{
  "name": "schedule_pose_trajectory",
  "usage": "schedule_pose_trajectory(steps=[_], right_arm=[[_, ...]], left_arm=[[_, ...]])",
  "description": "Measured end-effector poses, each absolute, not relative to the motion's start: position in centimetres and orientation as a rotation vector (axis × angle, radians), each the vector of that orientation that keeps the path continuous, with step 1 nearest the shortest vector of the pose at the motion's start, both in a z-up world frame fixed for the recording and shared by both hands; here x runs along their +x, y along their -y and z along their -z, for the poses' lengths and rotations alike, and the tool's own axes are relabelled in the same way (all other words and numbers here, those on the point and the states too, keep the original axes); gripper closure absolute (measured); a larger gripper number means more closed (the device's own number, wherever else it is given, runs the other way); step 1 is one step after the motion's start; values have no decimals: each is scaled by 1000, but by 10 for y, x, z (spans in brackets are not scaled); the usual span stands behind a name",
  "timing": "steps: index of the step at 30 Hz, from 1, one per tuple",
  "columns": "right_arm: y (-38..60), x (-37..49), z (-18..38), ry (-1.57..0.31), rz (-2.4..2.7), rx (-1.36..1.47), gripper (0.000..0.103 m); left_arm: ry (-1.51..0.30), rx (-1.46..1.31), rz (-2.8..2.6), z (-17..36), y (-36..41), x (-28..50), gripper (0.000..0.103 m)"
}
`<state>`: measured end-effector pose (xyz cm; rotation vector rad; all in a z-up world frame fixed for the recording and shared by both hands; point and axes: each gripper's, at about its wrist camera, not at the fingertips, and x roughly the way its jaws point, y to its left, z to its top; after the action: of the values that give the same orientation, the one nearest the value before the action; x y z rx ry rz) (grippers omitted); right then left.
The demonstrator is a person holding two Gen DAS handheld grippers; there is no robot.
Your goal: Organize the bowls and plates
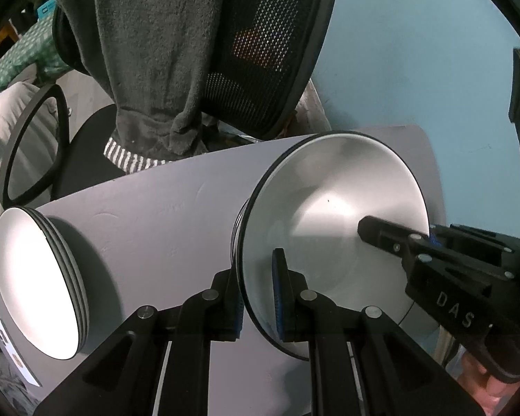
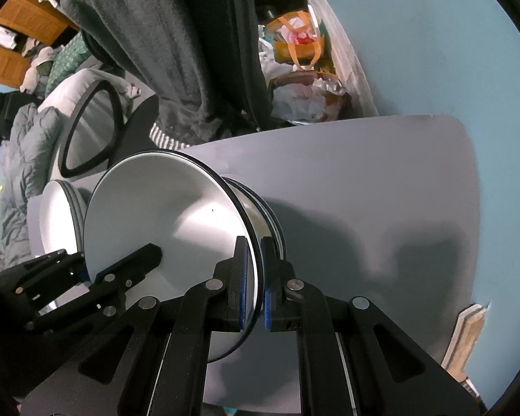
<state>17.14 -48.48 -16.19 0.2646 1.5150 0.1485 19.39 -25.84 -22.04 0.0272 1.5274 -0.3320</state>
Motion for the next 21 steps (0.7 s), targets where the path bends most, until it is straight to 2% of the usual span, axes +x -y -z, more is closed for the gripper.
schedule_pose_trajectory(steps=[8,10,13,17,21], right_arm=[[488,168,166,-1552,-165,298,92],[489,169,166,-1559,-165,305,92],[490,169,165,-1567,-165,305,92],[488,168,162,-1564,-166,303,87],[486,167,157,-1541,-159,274,85]], left_arm=[[-1550,53,343,220,261,192,86],[-1554,65,345,219,263,191,83],[-1553,68,355,216,267,188,73],[-1542,98,334,210,267,186,63],[-1534,79,342,208,263,187,62]])
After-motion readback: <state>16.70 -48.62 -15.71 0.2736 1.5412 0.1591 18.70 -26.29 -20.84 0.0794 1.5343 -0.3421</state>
